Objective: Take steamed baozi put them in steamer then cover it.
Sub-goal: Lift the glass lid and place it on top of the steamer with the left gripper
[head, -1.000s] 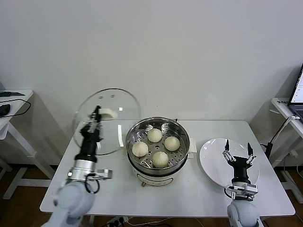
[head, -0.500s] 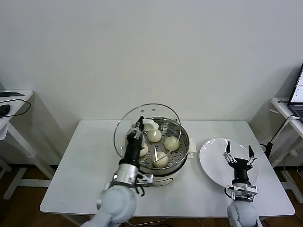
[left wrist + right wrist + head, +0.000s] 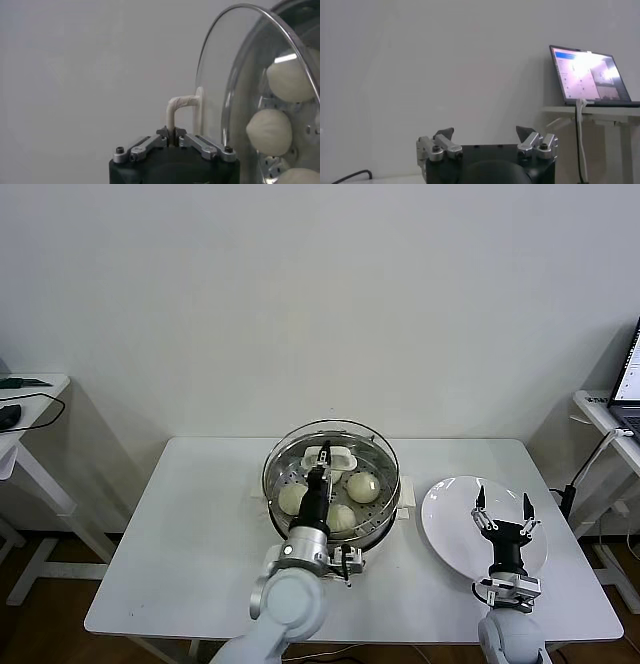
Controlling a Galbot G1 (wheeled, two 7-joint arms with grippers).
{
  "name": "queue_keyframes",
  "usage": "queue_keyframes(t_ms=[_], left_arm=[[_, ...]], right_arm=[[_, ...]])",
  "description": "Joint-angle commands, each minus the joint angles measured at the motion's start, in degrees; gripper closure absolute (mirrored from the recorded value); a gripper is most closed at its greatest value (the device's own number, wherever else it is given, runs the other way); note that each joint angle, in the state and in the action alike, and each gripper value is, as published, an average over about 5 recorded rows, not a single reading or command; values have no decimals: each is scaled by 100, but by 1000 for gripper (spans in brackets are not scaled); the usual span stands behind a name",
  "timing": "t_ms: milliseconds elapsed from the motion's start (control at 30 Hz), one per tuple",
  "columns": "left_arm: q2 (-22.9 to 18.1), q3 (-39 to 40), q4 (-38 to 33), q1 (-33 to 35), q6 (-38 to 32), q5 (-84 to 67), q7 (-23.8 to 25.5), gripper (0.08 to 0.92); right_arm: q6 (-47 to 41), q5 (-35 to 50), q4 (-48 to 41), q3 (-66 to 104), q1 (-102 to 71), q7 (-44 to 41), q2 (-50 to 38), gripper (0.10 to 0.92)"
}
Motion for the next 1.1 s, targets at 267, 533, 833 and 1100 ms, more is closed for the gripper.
queue_keyframes(t_ms=[267,533,833,1100], left_arm=[[-283,67,670,-120,38,576,235,815],[-340,52,707,-100,29,596,183,815],[-313,26,677,-67,32,647,213,815],[-324,20,614,-2,60,556,236,815]], right_arm=[[2,-14,-69,-11,26,-8,23,203],[3,-20,-66,-13,29,-9,27,203],[9,-32,-81,-27,45,-14,50,203],[26,-62,-107,-42,59,-26,81,203]])
